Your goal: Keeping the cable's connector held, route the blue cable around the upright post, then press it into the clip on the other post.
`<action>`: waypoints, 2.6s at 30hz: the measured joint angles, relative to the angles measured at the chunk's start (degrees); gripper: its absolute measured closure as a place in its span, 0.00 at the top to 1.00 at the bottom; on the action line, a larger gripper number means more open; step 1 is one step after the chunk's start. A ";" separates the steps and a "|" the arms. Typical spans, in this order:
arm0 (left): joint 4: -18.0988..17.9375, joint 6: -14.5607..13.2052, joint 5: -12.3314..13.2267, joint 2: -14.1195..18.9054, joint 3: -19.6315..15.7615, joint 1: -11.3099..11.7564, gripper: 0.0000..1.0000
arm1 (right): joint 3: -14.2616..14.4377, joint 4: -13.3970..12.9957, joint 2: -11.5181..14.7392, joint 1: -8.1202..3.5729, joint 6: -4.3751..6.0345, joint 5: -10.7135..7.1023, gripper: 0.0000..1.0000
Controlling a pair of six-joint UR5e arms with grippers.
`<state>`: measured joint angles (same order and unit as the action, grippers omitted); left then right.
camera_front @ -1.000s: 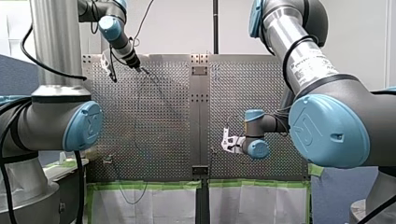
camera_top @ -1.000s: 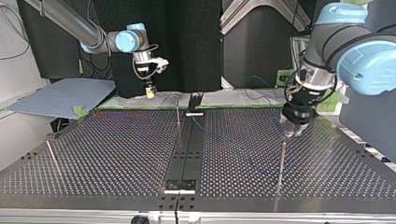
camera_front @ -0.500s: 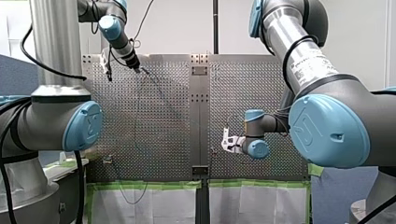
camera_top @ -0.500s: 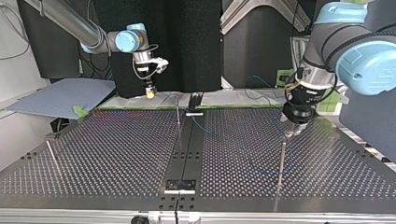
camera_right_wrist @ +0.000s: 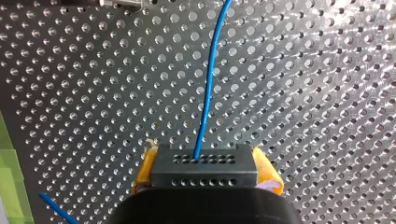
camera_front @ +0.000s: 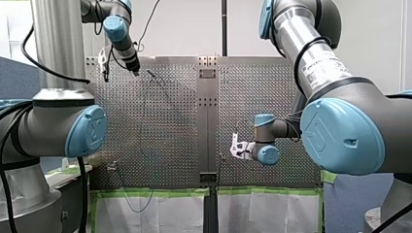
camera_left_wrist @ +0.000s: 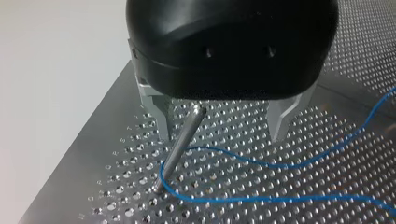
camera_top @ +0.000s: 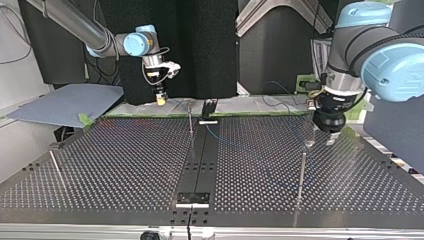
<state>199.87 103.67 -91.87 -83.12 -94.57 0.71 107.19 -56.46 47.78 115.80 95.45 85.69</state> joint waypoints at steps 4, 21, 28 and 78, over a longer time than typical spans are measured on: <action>0.00 -1.86 -1.33 0.02 -0.02 -0.09 1.00 | 0.01 0.02 0.00 0.00 -0.03 -0.04 0.00; 0.00 -8.29 -1.64 0.15 -0.02 -0.16 1.00 | 0.01 -0.01 0.00 -0.01 0.01 -0.06 0.00; -0.06 -9.45 -1.50 0.18 -0.01 -0.34 1.00 | -0.03 0.06 0.00 -0.01 -0.03 -0.07 0.00; -21.91 -19.33 -9.04 -20.35 12.00 -18.64 1.00 | 0.01 -0.30 0.00 0.00 -0.25 -0.07 0.00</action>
<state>177.97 84.34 -100.91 -103.47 -82.57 -17.93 107.20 -56.76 47.78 115.80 95.20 85.61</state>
